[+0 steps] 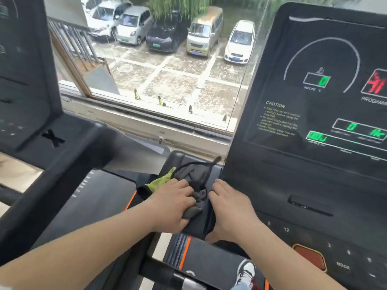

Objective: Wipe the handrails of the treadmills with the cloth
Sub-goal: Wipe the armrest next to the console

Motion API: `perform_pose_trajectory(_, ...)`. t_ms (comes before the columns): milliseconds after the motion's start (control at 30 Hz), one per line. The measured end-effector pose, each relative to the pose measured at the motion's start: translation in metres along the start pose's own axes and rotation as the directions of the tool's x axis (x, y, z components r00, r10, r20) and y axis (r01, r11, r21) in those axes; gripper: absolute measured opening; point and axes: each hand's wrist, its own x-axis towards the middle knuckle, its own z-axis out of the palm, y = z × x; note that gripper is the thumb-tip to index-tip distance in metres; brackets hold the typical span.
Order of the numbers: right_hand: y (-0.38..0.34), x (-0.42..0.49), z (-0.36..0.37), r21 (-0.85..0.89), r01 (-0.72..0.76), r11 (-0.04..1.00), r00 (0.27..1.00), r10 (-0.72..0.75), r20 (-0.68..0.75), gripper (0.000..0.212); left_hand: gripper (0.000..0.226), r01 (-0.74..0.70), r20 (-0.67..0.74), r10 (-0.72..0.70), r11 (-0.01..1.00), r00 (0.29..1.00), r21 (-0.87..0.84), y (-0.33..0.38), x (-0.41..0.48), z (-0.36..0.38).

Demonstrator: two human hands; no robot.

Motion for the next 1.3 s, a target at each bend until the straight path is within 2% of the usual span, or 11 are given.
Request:
perform_pose_trajectory(167,0.001,0.002,0.001,0.027,-0.003,1.0,1.0,0.003,-0.002,0.096,0.08,-0.125,0.175,0.107,0.988,0.979,0.092,-0.021,-0.012,-0.008)
perform_pose_trajectory(267,0.004,0.007,0.006,0.05,-0.006,0.999,0.997,0.01,-0.082,0.062,0.067,-0.168,0.111,0.148,0.965,0.983,0.201,-0.022,0.0,-0.008)
perform_pose_trajectory(433,0.009,-0.001,0.016,0.123,-0.006,0.992,0.999,0.012,-0.051,0.096,0.039,0.224,0.086,-0.221,0.975,0.971,-0.018,0.032,0.027,-0.012)
perform_pose_trajectory(567,0.011,-0.006,0.016,0.166,-0.008,0.986,0.998,0.019,-0.063,0.111,0.033,0.555,0.257,-0.493,0.762,0.831,-0.332,0.04,0.054,-0.023)
perform_pose_trajectory(633,0.01,-0.005,0.017,0.182,-0.012,0.983,0.996,0.028,-0.086,0.111,0.033,0.681,0.392,-0.563,0.521,0.728,-0.514,0.032,0.062,-0.023)
perform_pose_trajectory(700,0.01,-0.004,0.018,0.193,-0.01,0.981,0.995,0.029,-0.098,0.112,0.046,0.713,0.462,-0.61,0.26,0.644,-0.651,0.03,0.059,-0.025)
perform_pose_trajectory(767,0.01,-0.004,0.019,0.206,-0.007,0.978,0.995,0.026,-0.093,0.116,0.046,0.628,0.441,-0.595,0.143,0.672,-0.765,0.035,0.045,-0.026)
perform_pose_trajectory(933,0.007,-0.006,0.012,0.187,-0.017,0.982,0.997,0.029,-0.065,0.109,0.031,0.552,0.492,-0.258,0.281,0.832,-0.785,0.02,0.021,-0.041)
perform_pose_trajectory(1033,0.006,-0.004,0.012,0.174,-0.042,0.984,0.998,0.049,-0.036,0.111,0.041,0.45,0.499,-0.142,0.683,0.855,-0.576,0.011,0.023,-0.045)
perform_pose_trajectory(1133,0.007,-0.005,0.014,0.17,-0.034,0.985,0.998,0.042,-0.046,0.11,0.059,0.161,0.444,-0.099,0.982,0.89,-0.103,0.015,0.031,-0.044)
perform_pose_trajectory(1300,0.008,-0.003,0.016,0.153,-0.035,0.988,0.998,0.042,-0.043,0.105,0.037,-0.27,0.166,0.221,0.878,0.961,0.395,-0.009,0.022,-0.028)
